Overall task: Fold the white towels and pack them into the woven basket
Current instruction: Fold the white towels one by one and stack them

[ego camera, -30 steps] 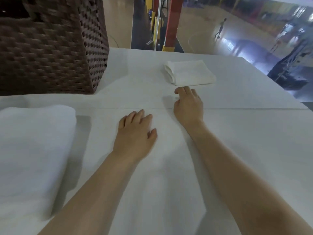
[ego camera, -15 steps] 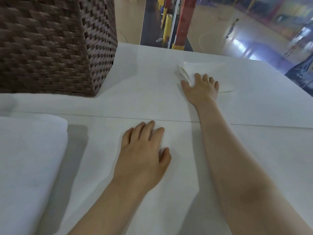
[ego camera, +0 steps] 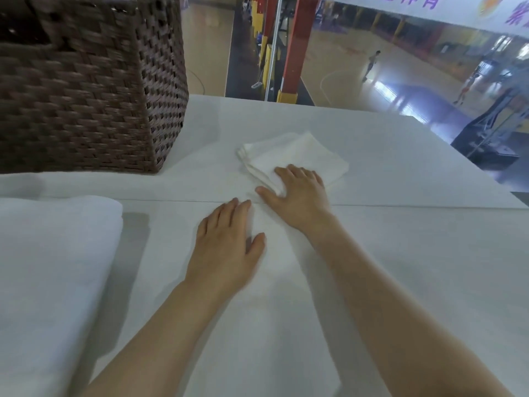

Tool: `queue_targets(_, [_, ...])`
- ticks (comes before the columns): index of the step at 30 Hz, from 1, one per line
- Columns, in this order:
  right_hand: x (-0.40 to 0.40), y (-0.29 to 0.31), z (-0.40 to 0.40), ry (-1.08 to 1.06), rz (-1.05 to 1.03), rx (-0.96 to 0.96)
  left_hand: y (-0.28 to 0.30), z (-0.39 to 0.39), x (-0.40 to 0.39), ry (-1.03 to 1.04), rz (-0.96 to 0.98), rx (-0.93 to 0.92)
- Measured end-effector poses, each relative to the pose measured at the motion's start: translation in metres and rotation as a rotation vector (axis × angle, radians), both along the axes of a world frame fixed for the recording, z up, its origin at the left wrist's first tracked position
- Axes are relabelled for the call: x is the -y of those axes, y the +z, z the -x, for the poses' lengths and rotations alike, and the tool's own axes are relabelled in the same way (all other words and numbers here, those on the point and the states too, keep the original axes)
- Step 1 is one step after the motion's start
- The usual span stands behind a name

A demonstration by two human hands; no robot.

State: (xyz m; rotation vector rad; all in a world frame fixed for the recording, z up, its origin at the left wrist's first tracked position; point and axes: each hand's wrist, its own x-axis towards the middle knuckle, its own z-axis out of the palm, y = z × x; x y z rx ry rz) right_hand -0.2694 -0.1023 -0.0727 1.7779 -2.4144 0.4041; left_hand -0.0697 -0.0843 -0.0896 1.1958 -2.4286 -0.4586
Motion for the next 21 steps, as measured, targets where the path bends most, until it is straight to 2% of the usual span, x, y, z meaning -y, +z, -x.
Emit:
queue_targets(5, [-0.065,0.008,-0.054,0.102,0.012,0.036,0.012,-0.008,0.001,0.115,-0.15,-0.437])
queue_targets(7, [-0.09,0.01,-0.073,0.127,0.005,0.064,0.021,-0.018,-0.001,0.15,-0.171,-0.543])
queue_targets(9, [-0.114,0.008,-0.09,0.153,0.01,0.078,0.029,-0.03,-0.007,0.129,-0.146,-0.572])
queue_targets(14, [-0.17,0.005,-0.122,0.257,0.003,0.136,0.03,-0.064,-0.036,0.102,-0.248,-0.413])
queue_targets(16, [-0.188,0.007,-0.131,0.283,0.029,0.162,0.033,-0.073,-0.044,0.112,-0.259,-0.279])
queue_targets(19, [-0.211,0.008,-0.142,0.311,0.055,0.207,0.038,-0.084,-0.055,0.142,-0.17,-0.014])
queue_targets(21, [-0.224,0.008,-0.147,0.328,0.062,0.263,0.041,-0.089,-0.064,0.122,-0.172,0.076])
